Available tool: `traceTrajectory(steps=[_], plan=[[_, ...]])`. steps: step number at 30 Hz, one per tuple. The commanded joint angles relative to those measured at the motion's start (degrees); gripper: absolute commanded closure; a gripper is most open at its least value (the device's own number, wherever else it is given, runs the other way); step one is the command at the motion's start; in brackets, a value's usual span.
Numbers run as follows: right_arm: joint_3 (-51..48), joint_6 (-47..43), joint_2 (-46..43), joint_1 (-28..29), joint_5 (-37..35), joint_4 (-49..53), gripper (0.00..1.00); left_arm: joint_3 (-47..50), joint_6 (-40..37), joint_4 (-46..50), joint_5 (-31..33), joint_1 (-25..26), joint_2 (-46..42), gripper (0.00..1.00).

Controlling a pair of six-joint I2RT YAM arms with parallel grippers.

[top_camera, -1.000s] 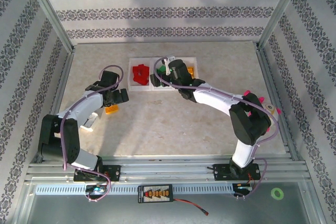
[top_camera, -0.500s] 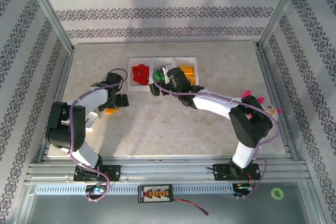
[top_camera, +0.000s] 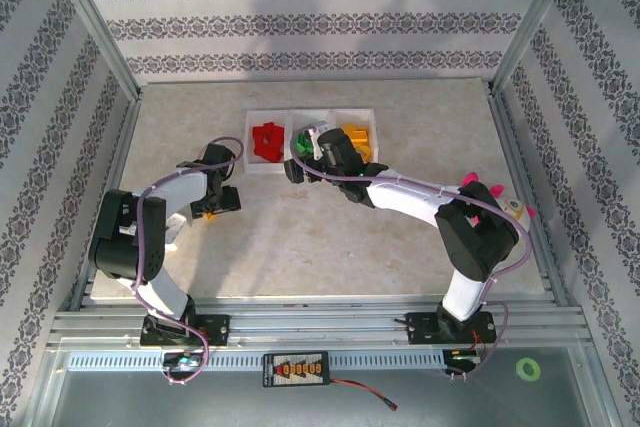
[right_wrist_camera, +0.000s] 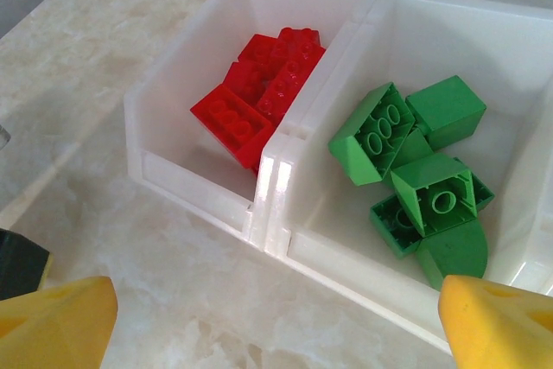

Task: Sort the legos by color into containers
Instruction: Pick up the lego from the middle-left of the table.

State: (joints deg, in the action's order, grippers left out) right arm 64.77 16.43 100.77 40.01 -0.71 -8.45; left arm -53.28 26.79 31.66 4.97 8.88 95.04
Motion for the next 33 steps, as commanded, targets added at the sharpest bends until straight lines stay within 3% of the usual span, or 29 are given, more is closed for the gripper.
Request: traceTrajectory(steps=[1,10,21,26,33], plan=[[1.9,0.9,0.8,0.3,0.7,-0.8,0.05,1.4,1.4,0.5,-0.1,-0.5,0.0,0.32],[2.2,1.1,0.9,0.3,1.0,-0.8,0.05,1.0,1.7,1.4,-0.3,-0.4,-2.3,0.56],[1.3,1.6,0.1,0.3,0.8,-0.8,0.05,-1.2,1.6,2.9,-1.3,-0.4,-4.8,0.77],[1.0,1.6,-0.7,0.2,0.7,-0.9,0.05,-1.6,1.5,3.6,-1.8,-0.4,-5.7,0.83],[-1.8,1.3,-5.0,0.1,-0.6,-0.6,0.05,-5.8,0.9,5.6,-2.6,2.2,-7.0,0.84]])
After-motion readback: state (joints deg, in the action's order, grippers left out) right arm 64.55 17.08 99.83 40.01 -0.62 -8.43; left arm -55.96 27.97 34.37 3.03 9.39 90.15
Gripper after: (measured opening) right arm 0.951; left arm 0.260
